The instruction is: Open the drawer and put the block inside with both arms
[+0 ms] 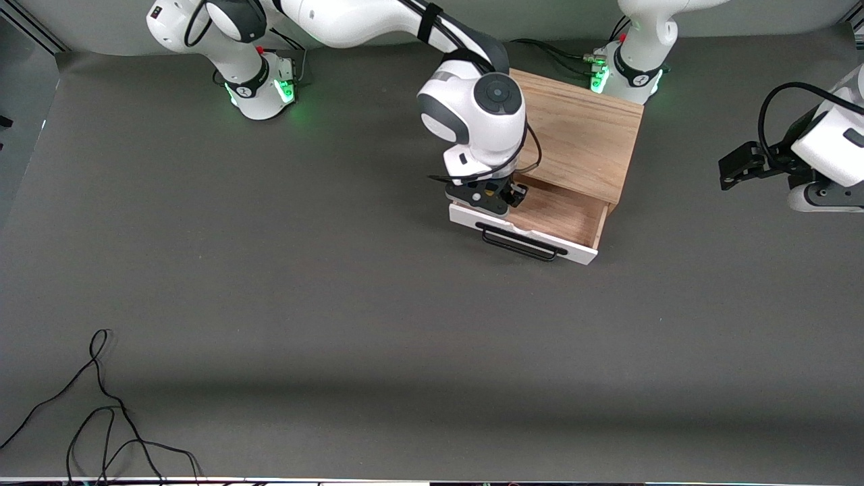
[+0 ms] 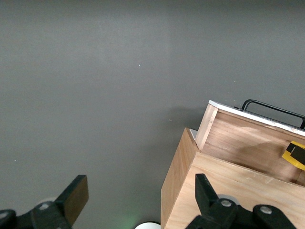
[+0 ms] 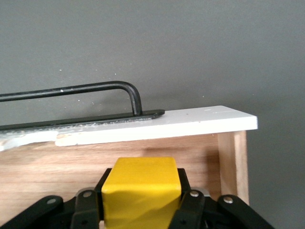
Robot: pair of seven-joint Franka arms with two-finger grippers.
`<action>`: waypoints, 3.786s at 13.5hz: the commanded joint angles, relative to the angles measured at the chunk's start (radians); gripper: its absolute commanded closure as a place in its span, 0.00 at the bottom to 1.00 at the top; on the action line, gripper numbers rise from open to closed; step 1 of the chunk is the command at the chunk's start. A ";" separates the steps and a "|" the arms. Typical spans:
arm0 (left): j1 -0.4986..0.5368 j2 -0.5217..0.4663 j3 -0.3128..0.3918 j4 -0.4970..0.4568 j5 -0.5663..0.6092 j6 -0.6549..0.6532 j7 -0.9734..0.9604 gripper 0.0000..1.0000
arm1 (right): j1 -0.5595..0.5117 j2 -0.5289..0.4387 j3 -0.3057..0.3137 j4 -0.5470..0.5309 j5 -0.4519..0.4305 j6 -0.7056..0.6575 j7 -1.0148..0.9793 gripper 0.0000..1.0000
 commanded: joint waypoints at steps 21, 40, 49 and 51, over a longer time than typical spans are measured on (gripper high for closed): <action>-0.214 -0.031 0.216 -0.036 -0.040 0.031 0.010 0.00 | -0.118 -0.297 -0.007 -0.059 0.017 -0.289 -0.088 0.00; -0.208 -0.033 0.215 -0.038 -0.041 0.021 0.010 0.00 | -0.974 -0.763 0.049 -0.443 -0.021 -0.398 -1.370 0.00; -0.208 -0.033 0.215 -0.038 -0.041 0.019 0.010 0.00 | -0.974 -0.752 -0.041 -0.443 -0.061 -0.395 -1.451 0.00; -0.208 -0.033 0.215 -0.038 -0.041 0.019 0.010 0.00 | -0.974 -0.752 -0.041 -0.443 -0.061 -0.396 -1.451 0.00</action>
